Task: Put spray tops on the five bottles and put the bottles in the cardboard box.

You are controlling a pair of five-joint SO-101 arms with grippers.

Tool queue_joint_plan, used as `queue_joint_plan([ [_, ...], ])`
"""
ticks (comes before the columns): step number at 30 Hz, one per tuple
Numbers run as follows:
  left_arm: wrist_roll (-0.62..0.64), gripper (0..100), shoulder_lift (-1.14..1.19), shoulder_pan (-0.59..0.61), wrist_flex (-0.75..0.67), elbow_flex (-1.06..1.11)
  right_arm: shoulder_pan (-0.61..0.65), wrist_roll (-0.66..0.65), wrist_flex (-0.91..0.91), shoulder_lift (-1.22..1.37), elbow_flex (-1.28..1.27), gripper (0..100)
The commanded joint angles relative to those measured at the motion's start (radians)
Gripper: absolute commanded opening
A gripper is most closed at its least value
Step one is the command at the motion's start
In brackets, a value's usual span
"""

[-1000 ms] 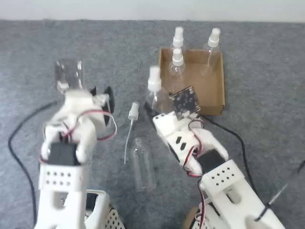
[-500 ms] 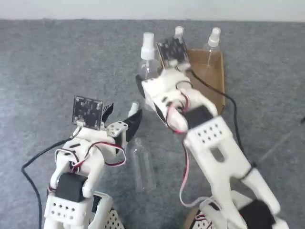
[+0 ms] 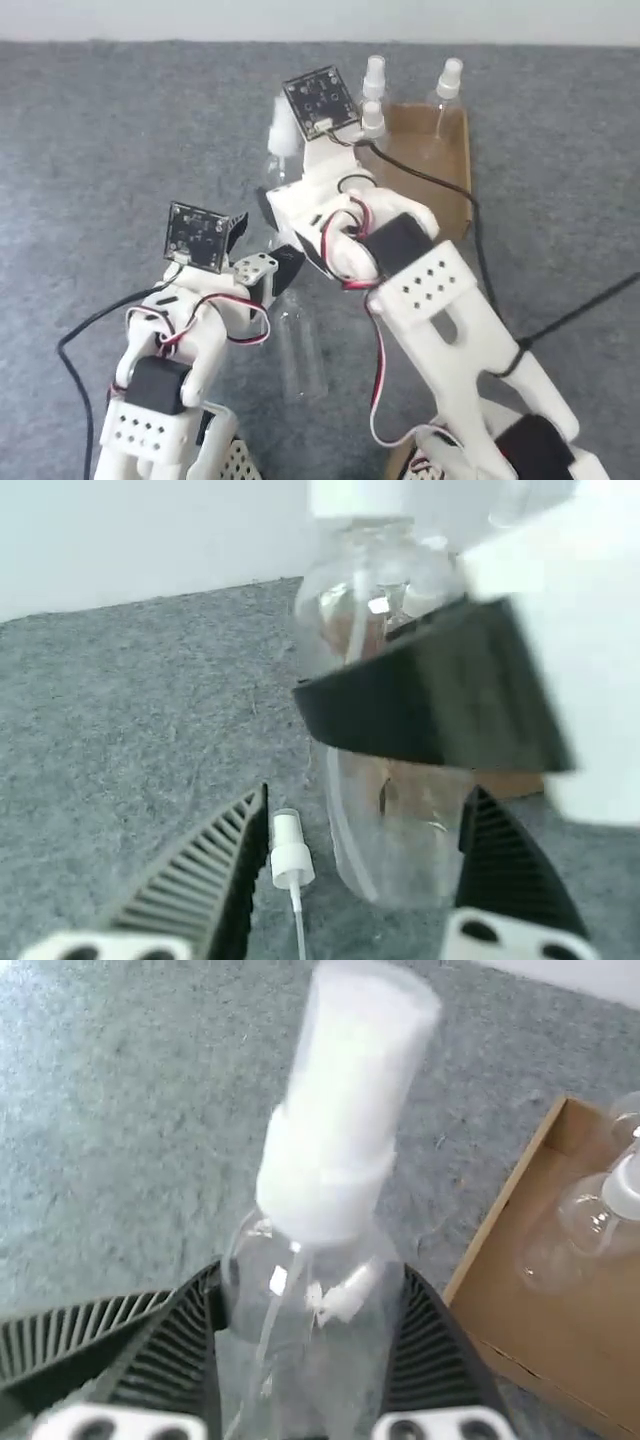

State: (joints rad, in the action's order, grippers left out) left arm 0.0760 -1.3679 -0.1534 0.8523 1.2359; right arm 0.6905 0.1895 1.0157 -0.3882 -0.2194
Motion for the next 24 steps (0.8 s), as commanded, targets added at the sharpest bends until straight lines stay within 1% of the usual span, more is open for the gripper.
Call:
queue_joint_plan([
  [1,-0.006,28,0.034,0.006,-0.029,-0.002,-0.008,-0.086,0.07,-0.137,0.04,0.6],
  [4,-0.006,28,0.034,0.006,-0.029,-0.002,-0.044,-0.121,0.067,-0.193,-0.006,0.6],
  [6,-0.006,28,0.031,0.006,-0.029,-0.002,-0.09,-0.143,0.065,-0.209,-0.021,0.6],
  [8,-0.005,28,0.029,0.006,-0.026,-0.002,-0.177,-0.172,0.064,-0.213,-0.018,0.6],
  [13,-0.006,28,0.029,0.006,-0.028,-0.001,-0.467,-0.302,0.062,-0.173,0.046,0.6],
  [16,-0.008,28,0.029,0.006,-0.028,-0.001,-0.581,-0.339,-0.007,-0.093,0.051,0.6],
  [19,-0.008,28,0.029,0.006,-0.028,-0.001,-0.63,-0.339,-0.096,0.016,0.046,0.6],
  [24,-0.008,28,0.029,0.006,-0.029,0.013,-0.63,-0.333,-0.255,0.203,0.046,0.6],
])
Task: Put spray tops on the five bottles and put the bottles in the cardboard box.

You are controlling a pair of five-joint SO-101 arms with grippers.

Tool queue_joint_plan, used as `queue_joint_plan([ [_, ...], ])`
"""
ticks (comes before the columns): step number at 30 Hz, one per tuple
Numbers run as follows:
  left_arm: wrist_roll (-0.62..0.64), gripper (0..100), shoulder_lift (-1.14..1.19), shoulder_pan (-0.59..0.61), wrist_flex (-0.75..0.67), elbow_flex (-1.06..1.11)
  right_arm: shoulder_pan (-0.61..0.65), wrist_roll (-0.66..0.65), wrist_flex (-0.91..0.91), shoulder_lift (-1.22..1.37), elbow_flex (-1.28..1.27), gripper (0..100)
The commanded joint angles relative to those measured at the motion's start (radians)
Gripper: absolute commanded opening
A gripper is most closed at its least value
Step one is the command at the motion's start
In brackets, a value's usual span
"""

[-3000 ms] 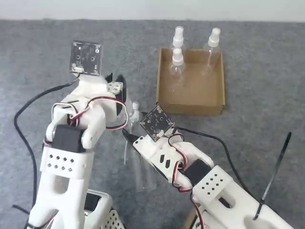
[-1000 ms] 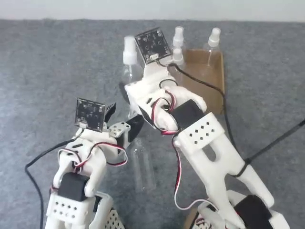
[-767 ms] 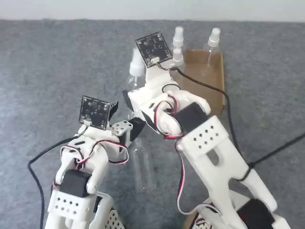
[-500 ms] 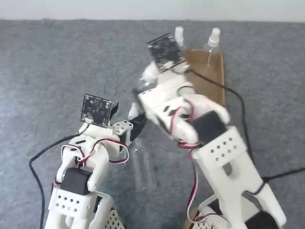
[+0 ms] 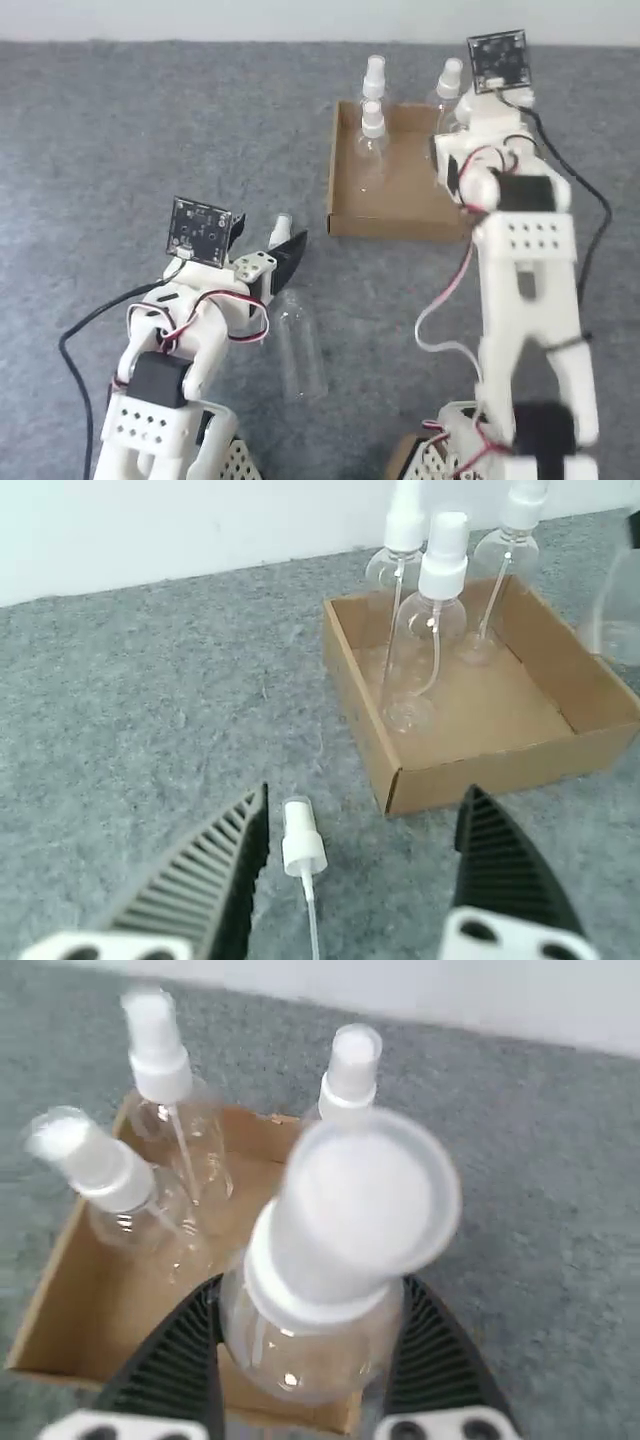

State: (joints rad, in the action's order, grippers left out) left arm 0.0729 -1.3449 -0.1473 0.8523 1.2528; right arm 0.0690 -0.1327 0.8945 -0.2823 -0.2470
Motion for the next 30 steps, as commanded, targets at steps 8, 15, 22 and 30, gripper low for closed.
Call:
queue_joint_plan([
  [8,-0.005,28,0.006,0.0,-0.029,-0.004,-0.013,0.052,-0.351,0.297,0.075,0.6],
  [15,-0.006,28,0.006,0.0,-0.029,-0.004,-0.013,0.054,-0.479,0.437,0.081,0.6],
  [22,-0.006,28,0.006,0.0,-0.029,-0.004,-0.013,0.049,-0.539,0.495,0.077,0.6],
  [30,-0.006,28,0.006,0.0,-0.029,-0.002,-0.01,0.052,-0.532,0.501,0.075,1.0],
])
